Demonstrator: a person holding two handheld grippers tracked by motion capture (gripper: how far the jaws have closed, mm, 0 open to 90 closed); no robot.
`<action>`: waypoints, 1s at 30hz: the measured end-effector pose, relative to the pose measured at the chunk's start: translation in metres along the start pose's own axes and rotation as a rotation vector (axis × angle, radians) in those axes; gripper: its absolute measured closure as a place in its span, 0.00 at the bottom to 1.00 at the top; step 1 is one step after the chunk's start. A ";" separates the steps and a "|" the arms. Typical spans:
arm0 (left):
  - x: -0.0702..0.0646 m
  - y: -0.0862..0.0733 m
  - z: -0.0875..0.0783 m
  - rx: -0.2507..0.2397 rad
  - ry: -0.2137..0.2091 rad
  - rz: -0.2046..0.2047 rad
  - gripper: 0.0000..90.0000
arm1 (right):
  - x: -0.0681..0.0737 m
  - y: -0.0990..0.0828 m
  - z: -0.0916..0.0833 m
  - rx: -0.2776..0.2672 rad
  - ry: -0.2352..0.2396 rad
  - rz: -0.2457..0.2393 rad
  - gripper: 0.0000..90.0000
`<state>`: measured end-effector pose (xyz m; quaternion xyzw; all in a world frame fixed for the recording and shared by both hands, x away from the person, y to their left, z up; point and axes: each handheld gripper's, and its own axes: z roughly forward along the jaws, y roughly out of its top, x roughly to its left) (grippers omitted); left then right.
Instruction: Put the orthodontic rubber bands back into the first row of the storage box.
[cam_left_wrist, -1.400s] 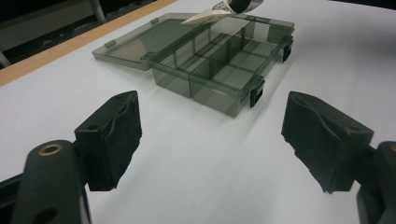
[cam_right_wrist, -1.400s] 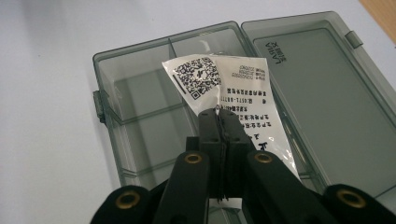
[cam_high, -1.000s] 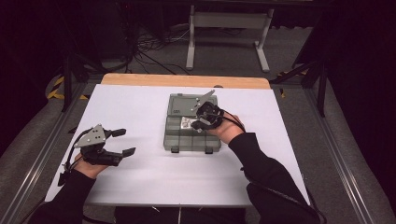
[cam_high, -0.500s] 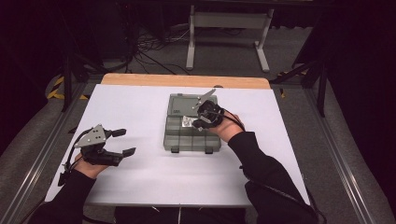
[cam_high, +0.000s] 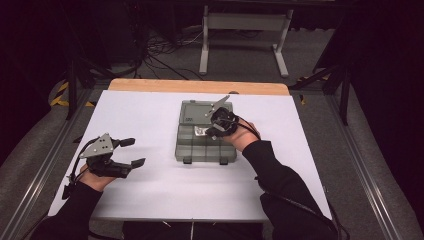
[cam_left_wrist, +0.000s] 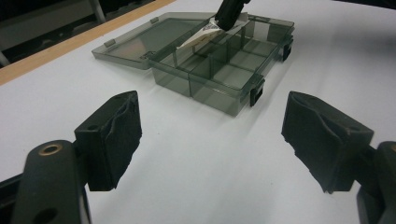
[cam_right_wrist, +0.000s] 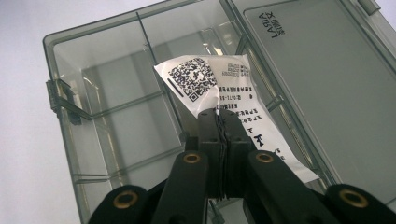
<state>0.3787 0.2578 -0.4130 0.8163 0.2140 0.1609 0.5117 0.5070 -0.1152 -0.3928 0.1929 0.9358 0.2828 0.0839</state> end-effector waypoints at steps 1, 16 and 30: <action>0.000 0.000 0.000 0.000 0.000 0.000 0.23 | 0.000 0.000 0.000 0.003 0.001 0.002 0.99; 0.000 0.000 0.000 0.002 -0.002 0.004 0.23 | -0.006 -0.003 0.016 0.027 0.009 0.017 0.98; -0.001 0.000 0.000 0.002 0.000 0.006 0.23 | -0.008 -0.006 0.031 0.058 0.018 0.032 0.98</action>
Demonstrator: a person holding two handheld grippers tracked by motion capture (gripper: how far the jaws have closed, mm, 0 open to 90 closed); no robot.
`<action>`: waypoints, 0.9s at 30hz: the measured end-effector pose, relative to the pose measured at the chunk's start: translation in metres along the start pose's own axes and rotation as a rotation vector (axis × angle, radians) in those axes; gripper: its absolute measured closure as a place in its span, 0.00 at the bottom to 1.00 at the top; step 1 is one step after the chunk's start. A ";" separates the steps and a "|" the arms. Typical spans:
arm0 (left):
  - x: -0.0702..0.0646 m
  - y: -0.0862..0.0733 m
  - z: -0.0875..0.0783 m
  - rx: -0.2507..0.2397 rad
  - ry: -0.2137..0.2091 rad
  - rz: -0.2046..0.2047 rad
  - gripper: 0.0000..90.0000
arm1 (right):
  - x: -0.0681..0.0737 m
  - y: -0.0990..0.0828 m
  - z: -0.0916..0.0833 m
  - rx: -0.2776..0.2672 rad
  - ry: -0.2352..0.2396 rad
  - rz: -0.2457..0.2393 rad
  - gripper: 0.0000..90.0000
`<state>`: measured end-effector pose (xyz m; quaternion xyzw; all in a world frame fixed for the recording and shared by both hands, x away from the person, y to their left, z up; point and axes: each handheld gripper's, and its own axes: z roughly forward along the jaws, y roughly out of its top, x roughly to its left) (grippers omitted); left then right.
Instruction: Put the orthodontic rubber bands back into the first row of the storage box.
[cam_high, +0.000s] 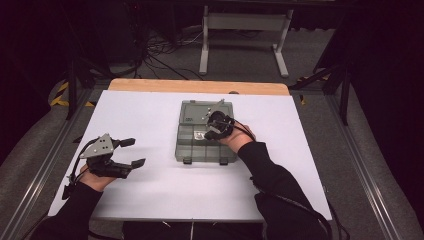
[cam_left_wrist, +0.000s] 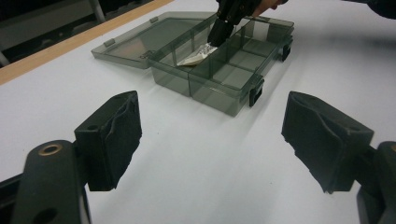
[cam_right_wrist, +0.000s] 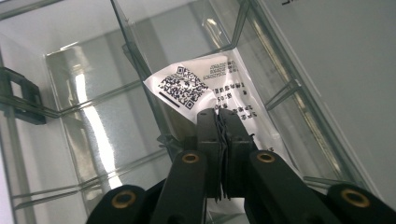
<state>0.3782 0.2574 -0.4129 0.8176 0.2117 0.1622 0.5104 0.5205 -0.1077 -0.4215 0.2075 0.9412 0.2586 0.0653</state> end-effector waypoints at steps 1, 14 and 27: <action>0.000 0.000 0.000 0.000 0.000 0.000 0.23 | 0.000 0.000 0.000 0.000 0.000 0.000 0.98; 0.000 0.000 0.000 0.001 0.000 0.002 0.23 | -0.001 0.000 -0.004 -0.011 0.003 0.013 0.88; 0.001 0.001 0.002 -0.002 -0.006 -0.002 0.23 | 0.002 0.001 -0.026 -0.075 0.001 0.025 0.78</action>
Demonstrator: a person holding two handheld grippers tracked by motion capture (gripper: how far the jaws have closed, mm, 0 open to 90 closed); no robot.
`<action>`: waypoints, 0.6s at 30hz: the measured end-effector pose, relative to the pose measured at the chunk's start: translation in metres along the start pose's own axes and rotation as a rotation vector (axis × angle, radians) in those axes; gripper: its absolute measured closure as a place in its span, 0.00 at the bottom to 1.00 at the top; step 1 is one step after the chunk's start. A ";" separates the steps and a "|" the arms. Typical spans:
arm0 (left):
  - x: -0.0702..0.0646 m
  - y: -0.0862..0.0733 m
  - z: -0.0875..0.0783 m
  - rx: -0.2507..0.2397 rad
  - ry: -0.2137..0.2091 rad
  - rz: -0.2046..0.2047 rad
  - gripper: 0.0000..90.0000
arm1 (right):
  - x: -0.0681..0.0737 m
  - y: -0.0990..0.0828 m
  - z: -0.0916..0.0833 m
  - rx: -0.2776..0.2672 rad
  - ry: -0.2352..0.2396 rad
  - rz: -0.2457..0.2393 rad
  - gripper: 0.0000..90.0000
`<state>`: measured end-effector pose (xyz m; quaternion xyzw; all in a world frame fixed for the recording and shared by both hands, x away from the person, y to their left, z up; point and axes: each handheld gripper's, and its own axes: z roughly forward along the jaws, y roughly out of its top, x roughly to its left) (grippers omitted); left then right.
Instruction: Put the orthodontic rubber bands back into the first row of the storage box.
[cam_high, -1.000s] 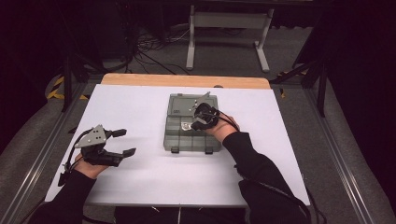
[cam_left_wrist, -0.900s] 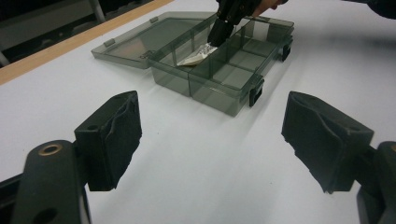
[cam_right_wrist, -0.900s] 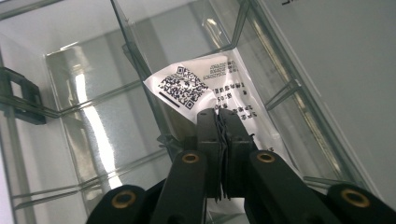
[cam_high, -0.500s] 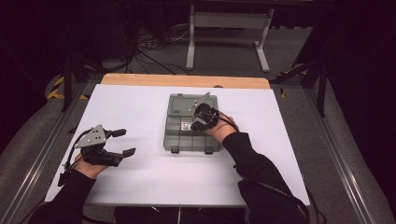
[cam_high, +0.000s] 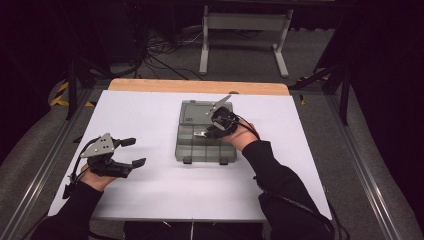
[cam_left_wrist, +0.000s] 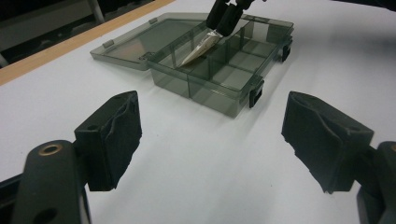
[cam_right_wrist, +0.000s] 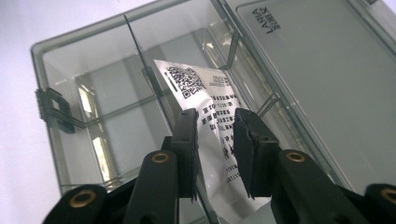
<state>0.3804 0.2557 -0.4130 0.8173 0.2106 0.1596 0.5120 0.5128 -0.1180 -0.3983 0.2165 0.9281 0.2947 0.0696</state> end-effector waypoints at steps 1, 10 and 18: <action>0.000 0.000 0.000 0.001 -0.002 0.000 0.23 | 0.000 0.000 -0.002 -0.004 -0.001 -0.004 0.77; 0.002 0.001 0.003 0.003 0.003 -0.003 0.23 | 0.004 0.001 -0.015 -0.037 -0.002 -0.016 0.82; 0.009 0.007 0.006 0.010 -0.005 -0.019 0.51 | 0.008 -0.004 -0.041 -0.090 -0.029 -0.018 1.00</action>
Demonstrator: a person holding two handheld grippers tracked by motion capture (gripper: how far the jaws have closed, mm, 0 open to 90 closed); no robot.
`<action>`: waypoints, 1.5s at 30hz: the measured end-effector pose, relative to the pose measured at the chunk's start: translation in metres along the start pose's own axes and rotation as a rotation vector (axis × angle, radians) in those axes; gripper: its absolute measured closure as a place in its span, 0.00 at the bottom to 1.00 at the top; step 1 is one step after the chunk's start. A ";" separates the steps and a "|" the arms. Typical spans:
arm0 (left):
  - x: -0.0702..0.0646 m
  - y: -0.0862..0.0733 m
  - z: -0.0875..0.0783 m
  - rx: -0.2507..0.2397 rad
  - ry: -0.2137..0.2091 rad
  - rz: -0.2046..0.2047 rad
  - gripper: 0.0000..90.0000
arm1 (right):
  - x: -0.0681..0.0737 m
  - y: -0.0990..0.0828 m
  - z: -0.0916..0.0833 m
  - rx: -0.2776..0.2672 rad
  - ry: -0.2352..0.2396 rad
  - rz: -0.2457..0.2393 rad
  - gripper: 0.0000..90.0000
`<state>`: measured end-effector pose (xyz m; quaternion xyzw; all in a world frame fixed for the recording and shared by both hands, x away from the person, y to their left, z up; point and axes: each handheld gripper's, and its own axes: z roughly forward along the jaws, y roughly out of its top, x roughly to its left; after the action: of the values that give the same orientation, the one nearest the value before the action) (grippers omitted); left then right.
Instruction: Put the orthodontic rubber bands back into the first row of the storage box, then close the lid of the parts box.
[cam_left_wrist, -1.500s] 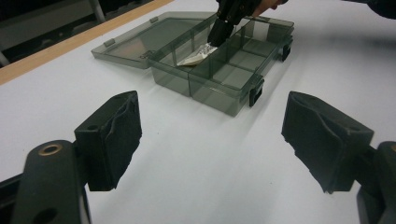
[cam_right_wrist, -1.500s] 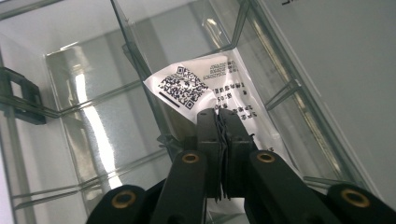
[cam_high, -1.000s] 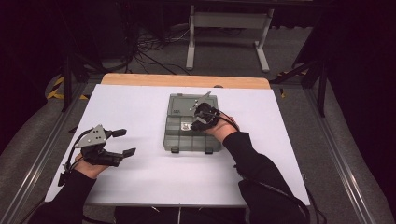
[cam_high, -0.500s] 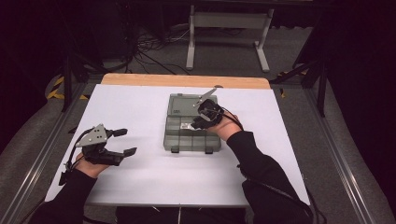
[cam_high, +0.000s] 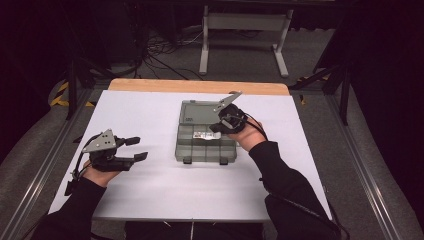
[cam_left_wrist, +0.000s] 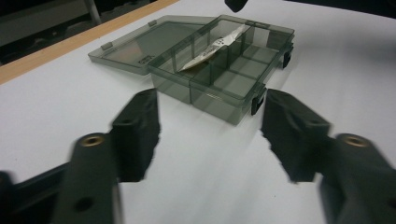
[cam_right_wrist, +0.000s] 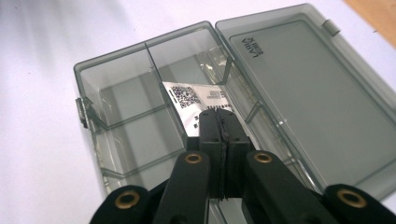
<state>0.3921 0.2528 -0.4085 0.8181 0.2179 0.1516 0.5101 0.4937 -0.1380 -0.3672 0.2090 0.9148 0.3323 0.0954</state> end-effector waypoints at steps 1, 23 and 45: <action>0.000 0.001 0.001 0.005 0.004 -0.004 0.57 | 0.000 -0.001 -0.003 -0.004 -0.005 -0.001 1.00; 0.024 0.043 0.048 0.111 0.023 -0.036 1.00 | -0.020 -0.020 -0.035 -0.035 -0.069 0.029 1.00; 0.061 0.065 0.104 0.203 0.049 -0.096 1.00 | -0.057 -0.027 -0.033 -0.026 -0.107 0.060 1.00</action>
<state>0.5070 0.1792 -0.3936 0.8501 0.2836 0.1240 0.4261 0.5256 -0.2014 -0.3574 0.2525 0.8973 0.3351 0.1367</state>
